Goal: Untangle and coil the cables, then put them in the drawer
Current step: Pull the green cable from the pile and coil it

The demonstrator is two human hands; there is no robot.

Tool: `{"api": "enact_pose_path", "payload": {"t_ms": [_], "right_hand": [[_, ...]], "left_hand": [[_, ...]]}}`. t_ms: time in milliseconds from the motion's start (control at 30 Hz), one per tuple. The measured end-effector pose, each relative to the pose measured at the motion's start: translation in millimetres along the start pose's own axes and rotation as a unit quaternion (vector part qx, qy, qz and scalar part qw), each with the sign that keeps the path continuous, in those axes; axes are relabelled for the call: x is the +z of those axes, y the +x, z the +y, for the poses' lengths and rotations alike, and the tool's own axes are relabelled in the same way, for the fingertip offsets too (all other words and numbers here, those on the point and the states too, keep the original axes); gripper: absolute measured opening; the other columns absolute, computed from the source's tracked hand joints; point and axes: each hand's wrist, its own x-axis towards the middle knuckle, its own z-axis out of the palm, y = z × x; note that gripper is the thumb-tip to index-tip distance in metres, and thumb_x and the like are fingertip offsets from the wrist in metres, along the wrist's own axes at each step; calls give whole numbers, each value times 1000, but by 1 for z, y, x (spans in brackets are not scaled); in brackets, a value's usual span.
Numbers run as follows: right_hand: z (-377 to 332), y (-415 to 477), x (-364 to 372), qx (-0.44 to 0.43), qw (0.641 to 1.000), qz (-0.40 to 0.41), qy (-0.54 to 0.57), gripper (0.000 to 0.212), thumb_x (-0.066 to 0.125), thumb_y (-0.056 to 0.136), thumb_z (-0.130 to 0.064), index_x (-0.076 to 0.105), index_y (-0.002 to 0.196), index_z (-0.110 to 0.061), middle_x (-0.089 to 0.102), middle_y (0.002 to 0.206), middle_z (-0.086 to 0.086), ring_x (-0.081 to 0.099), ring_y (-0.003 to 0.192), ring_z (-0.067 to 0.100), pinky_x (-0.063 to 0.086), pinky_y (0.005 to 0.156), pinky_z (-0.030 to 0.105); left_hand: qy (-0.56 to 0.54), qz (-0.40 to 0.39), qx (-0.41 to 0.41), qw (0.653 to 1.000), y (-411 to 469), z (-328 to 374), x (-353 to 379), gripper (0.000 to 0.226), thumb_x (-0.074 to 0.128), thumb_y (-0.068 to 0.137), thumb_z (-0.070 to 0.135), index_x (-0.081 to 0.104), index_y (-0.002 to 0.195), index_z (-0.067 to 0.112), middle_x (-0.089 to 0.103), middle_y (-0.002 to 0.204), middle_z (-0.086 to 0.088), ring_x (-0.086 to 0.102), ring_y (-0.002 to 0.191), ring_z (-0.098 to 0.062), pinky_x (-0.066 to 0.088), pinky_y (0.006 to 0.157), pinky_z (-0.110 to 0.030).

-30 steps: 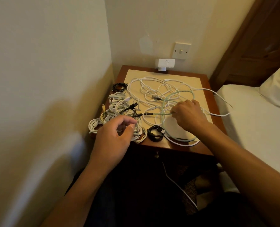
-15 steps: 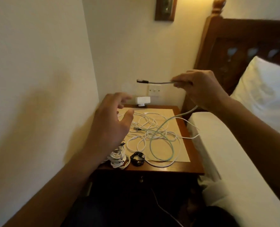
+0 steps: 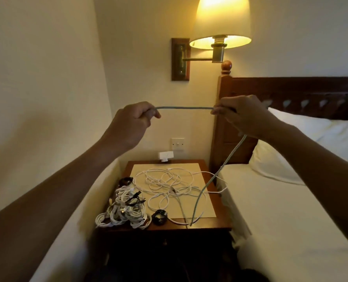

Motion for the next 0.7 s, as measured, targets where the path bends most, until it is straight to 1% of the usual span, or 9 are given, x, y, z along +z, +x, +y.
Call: {"api": "enact_pose_path", "payload": {"t_ms": [100, 200, 300, 367, 433, 500, 533, 633, 700], "right_hand": [[36, -24, 6, 62, 998, 9, 24, 21, 55, 105, -23, 72, 111, -12, 62, 80, -15, 64, 71, -5, 43, 65, 17], [69, -53, 14, 124, 992, 9, 25, 18, 56, 105, -23, 73, 104, -16, 73, 87, -2, 71, 80, 15, 58, 74, 33], [90, -82, 27, 186, 982, -4, 22, 18, 58, 105, -21, 70, 91, -25, 74, 89, 4, 65, 78, 16, 49, 70, 25], [95, -96, 34, 227, 973, -27, 41, 25, 57, 105, -21, 68, 84, -30, 73, 84, 4, 65, 76, 21, 46, 67, 27], [93, -102, 39, 264, 954, -122, 71, 21, 59, 104, -23, 71, 88, -29, 74, 84, 3, 69, 82, 23, 48, 68, 26], [82, -104, 40, 266, 933, -237, 50, 10, 67, 99, -30, 71, 107, -26, 75, 105, -1, 69, 96, 15, 52, 79, 24], [71, -100, 40, 254, 930, -263, 37, 30, 72, 95, -36, 67, 122, -24, 71, 116, -5, 67, 104, 13, 53, 86, 24], [12, -79, 38, 193, 947, -226, 123, 75, 72, 85, -54, 47, 148, -23, 58, 136, -9, 57, 124, 11, 51, 102, 33], [-33, -63, 42, 147, 944, -210, 210, 71, 67, 88, -54, 45, 149, -25, 62, 137, -8, 61, 122, 9, 52, 104, 34]], "left_hand": [[75, 18, -34, 996, -10, -29, -20, 25, 50, 105, 19, 72, 93, 25, 57, 68, 1, 47, 55, -6, 32, 51, -17], [96, 35, -99, 990, -21, -62, -38, 26, 49, 105, 20, 73, 95, 21, 59, 72, -4, 50, 61, -17, 37, 57, -26], [41, 76, -185, 979, -28, -90, -45, 26, 51, 103, 22, 73, 89, 23, 61, 74, -8, 46, 57, -22, 35, 56, -28], [-20, 106, -229, 967, -28, -98, -42, 25, 51, 102, 22, 74, 91, 18, 58, 71, -9, 42, 54, -22, 33, 54, -28], [-59, 111, -246, 961, -25, -96, -35, 25, 50, 101, 19, 72, 97, 9, 54, 66, -7, 40, 52, -22, 31, 53, -26], [-78, 48, -227, 970, -25, -77, -26, 25, 49, 103, 16, 70, 93, 8, 53, 60, -3, 39, 51, -18, 30, 51, -24], [-87, -5, -204, 975, -27, -62, -19, 25, 49, 105, 16, 69, 91, 10, 52, 57, 1, 38, 50, -16, 30, 49, -24], [-63, -142, -101, 983, -38, -9, 7, 26, 50, 107, 19, 71, 93, 14, 54, 56, 6, 42, 51, -11, 35, 48, -22], [-22, -163, -28, 986, -42, 14, 25, 24, 53, 106, 20, 73, 93, 18, 60, 59, 7, 47, 50, -5, 38, 50, -20]]}}
